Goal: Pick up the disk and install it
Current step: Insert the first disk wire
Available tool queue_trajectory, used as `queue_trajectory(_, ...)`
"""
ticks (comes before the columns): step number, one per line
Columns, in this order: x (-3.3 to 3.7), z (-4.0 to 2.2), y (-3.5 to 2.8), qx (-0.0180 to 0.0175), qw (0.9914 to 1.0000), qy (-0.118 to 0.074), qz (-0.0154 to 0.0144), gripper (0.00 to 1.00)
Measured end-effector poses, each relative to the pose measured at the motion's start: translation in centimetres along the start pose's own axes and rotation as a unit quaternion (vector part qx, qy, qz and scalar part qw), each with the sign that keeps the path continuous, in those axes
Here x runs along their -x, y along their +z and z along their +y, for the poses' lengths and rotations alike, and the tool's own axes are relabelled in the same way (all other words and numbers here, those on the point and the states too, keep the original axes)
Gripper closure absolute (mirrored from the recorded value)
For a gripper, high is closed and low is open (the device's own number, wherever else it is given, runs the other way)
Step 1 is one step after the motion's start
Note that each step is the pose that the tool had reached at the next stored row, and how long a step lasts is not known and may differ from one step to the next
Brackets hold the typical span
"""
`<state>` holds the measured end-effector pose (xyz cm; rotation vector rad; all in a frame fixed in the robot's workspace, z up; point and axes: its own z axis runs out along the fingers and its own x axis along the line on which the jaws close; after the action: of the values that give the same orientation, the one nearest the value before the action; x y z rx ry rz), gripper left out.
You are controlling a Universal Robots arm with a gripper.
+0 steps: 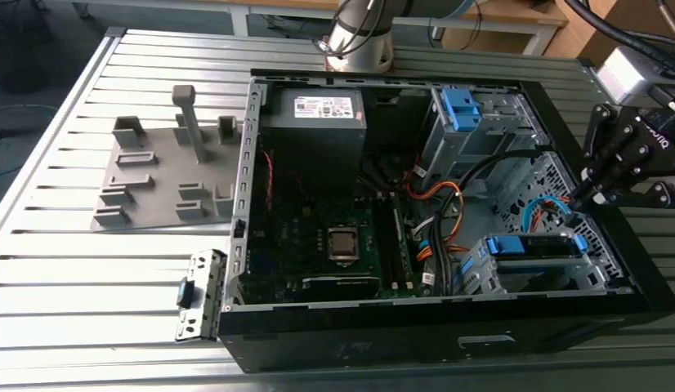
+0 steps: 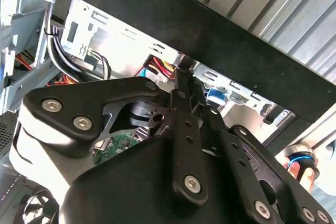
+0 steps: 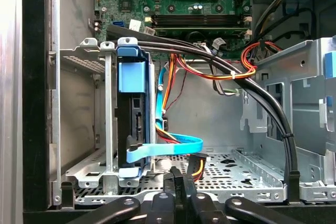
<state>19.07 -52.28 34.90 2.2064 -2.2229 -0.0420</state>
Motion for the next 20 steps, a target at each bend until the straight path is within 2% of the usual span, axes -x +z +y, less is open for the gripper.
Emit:
queue_trajectory(10,0.00,0.02,0.01,0.0000,1.00000,0.000,0.0000,0.82)
queue_trajectory(15,-0.03,0.70,-0.30,-0.0042,0.99999,0.000,0.0000,0.82)
queue_trajectory(20,-0.07,0.80,-0.31,-0.0045,0.99999,0.000,-0.0001,0.82)
